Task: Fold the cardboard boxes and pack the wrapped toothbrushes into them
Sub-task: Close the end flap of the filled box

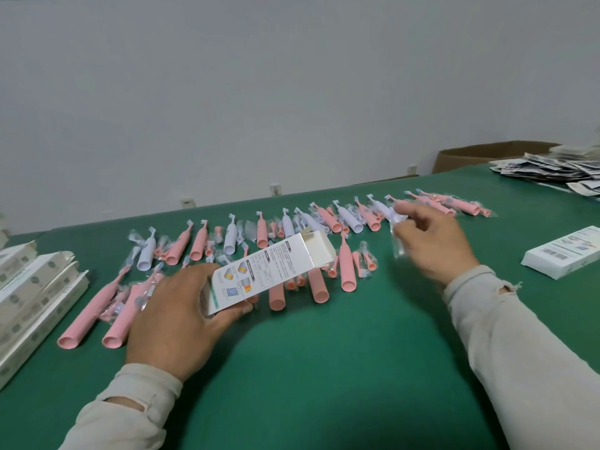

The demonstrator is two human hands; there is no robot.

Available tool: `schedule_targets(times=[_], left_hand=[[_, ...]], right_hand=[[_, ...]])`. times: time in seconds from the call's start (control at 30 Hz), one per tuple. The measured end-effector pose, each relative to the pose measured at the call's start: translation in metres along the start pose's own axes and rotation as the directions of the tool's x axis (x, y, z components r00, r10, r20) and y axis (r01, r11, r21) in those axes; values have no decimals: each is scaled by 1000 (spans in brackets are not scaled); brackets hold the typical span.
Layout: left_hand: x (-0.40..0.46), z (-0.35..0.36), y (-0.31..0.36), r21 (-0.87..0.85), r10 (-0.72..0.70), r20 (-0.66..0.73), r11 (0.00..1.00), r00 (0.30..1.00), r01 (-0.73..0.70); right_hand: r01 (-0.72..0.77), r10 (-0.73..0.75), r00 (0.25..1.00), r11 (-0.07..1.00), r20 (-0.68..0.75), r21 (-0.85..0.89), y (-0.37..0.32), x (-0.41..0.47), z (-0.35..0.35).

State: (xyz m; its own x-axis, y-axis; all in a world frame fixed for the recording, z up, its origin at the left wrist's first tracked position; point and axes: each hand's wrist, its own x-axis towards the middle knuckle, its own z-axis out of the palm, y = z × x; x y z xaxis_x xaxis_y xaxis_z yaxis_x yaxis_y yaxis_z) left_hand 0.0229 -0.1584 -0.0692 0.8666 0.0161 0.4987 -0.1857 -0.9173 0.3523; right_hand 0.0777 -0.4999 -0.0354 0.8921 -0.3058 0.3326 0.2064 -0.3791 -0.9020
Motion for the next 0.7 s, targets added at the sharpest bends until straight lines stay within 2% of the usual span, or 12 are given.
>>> schedule_targets(times=[0.07,0.1,0.17,0.33,0.53,0.6,0.7], left_hand=[[0,1,-2,11,-5,5,1000,1000,5],[0,1,-2,16,-6,8,1000,1000,6],[0,2,-2,16,0,6,1000,1000,0],[-1,1,1,10,10,5,1000,1000,-10],[-3,0,3,3,29,-3,1000,1000,-29],[-3,0,3,-13,44,-10,999,999,-44],[-2,0,3,-21,40,-1,999,999,-40]], right_hand=[[70,-99,993,937,66,342,-18,-16,17],[75,-135,986,889,101,452,-26,-24,25],[89,-185,975,831,122,549,-38,-37,37],[115,-165,986,814,38,570,-43,-51,52],[186,-202,979,896,-4,402,-35,-48,54],[152,-178,984,894,24,421,-33,-48,55],[14,-99,987,841,129,540,-33,-50,58]])
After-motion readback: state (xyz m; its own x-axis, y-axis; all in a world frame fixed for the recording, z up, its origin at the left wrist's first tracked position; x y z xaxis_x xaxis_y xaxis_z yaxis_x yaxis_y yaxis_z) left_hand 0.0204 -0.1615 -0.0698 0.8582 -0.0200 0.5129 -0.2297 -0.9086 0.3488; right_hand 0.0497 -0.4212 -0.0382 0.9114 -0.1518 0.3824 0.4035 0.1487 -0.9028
